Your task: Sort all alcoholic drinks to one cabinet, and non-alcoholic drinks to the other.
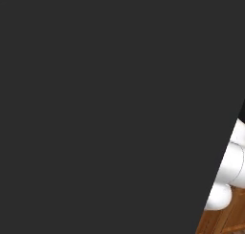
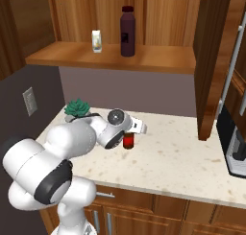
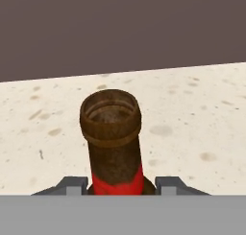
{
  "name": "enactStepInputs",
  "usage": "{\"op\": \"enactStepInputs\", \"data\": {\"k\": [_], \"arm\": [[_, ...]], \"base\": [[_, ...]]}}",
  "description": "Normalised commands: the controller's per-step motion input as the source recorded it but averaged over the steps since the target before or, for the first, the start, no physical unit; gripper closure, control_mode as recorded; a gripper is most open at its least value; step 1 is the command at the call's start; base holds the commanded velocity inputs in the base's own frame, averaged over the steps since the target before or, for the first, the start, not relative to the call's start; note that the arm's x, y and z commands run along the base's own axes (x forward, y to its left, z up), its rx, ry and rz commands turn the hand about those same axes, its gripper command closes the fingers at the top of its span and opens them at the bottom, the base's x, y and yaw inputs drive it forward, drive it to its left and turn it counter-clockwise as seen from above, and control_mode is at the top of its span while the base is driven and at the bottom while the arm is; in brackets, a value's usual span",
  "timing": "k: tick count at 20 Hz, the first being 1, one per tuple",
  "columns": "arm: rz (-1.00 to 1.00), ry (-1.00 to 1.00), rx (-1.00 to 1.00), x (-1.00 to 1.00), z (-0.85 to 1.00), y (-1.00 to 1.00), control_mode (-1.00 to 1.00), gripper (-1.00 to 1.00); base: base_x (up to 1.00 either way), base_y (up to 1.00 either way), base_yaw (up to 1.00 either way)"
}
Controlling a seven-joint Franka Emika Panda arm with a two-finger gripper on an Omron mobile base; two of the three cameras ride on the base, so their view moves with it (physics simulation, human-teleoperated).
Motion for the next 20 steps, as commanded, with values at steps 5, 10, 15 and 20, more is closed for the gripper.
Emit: {"op": "enactStepInputs", "data": {"k": [5, 10, 15, 20], "arm": [[0.00, 0.03, 0.00, -0.10, 0.42, 0.00, -1.00, 1.00], [0.00, 0.01, 0.00, -0.20, 0.49, 0.00, -1.00, 1.00], [0.00, 0.01, 0.00, -0.20, 0.47, 0.00, -1.00, 1.00], [0.00, 0.04, 0.00, -0.12, 0.28, 0.00, -1.00, 1.00]], "base": [[0.00, 0.00, 0.00], [0.00, 0.00, 0.00], [0.00, 0.00, 0.00], [0.00, 0.00, 0.00]]}}
